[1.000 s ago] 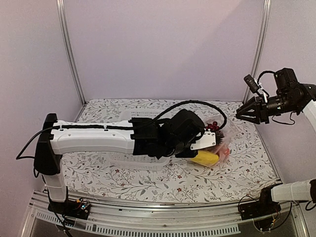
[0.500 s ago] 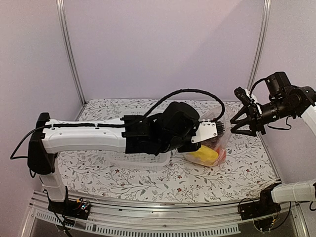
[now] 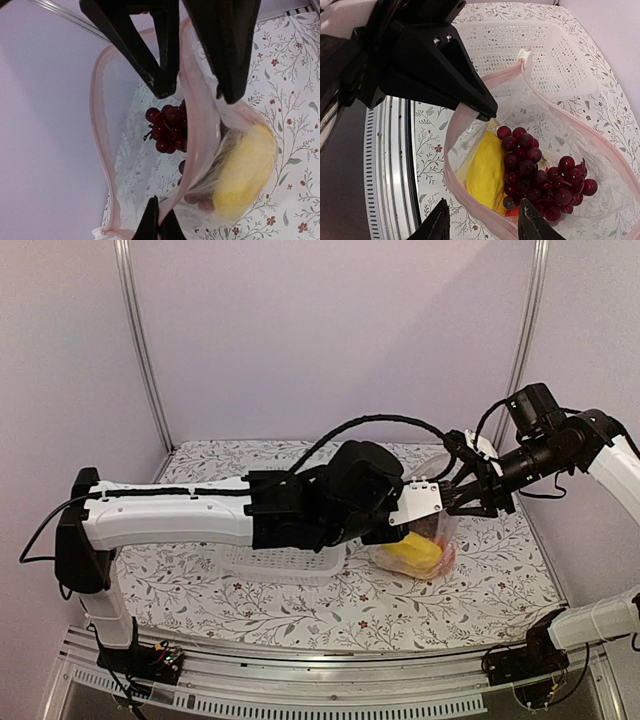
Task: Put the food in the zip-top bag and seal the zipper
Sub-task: Pass from the left arm to the right
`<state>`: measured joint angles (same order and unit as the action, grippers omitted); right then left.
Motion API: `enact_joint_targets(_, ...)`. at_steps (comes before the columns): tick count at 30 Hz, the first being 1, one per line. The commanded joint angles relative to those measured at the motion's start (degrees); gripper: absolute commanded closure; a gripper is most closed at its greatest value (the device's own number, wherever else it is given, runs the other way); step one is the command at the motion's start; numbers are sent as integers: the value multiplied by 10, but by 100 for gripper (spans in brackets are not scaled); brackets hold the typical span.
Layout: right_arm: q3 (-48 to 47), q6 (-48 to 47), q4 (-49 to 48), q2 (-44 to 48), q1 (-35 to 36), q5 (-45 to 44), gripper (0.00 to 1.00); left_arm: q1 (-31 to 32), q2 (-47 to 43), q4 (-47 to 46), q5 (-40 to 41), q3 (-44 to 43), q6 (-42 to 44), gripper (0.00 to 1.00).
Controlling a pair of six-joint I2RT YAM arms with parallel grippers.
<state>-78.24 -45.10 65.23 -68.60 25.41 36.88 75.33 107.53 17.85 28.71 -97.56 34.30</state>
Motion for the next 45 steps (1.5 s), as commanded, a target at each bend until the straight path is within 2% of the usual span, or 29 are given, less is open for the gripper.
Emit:
enact_joint_targets(1,6,-9,-26,-3,22,-14,56,1,-6,-28,2,-20,1,100)
enact_joint_targets(5,-8,-8,-25,-9,28,-16,66,0,-8,-30,7,-18,6,100)
enact_joint_targets(7,-23,-14,-18,-16,28,-23,67,0,-7,-28,12,-18,8,100)
enact_joint_targets(8,-28,-16,-18,-16,28,-26,66,0,-7,-28,13,-17,8,100)
enact_joint_targets(9,-29,-19,-19,-16,28,-28,60,0,-9,-29,13,-16,7,100)
enact_joint_targets(12,-25,-28,-22,-17,30,-21,38,0,-12,-32,8,-10,7,100)
enact_joint_targets(20,-53,-33,-30,-25,31,-23,38,1,-13,-27,9,-9,10,100)
enact_joint_targets(26,-44,-34,-1,-52,44,-12,48,-1,-25,-61,25,3,19,100)
enact_joint_targets(29,-40,-30,8,-69,52,10,63,-2,-24,-63,30,4,21,99)
enact_joint_targets(32,-39,-23,0,-68,54,20,85,0,-24,-63,35,8,18,96)
enact_joint_targets(34,-42,-19,-2,-63,54,16,98,0,-29,-65,37,16,15,90)
enact_joint_targets(36,-47,-17,0,-59,53,5,100,1,-40,-74,54,29,7,73)
enact_joint_targets(37,-49,-16,1,-55,54,3,100,1,-48,-84,69,40,0,69)
enact_joint_targets(39,-46,-16,2,-45,54,0,100,5,-82,-115,84,82,-18,55)
enact_joint_targets(41,-38,-15,2,-32,54,0,100,7,-136,-175,69,166,-48,44)
enact_joint_targets(45,-12,-12,-5,-13,54,-8,100,-2,-248,-334,12,341,-132,29)
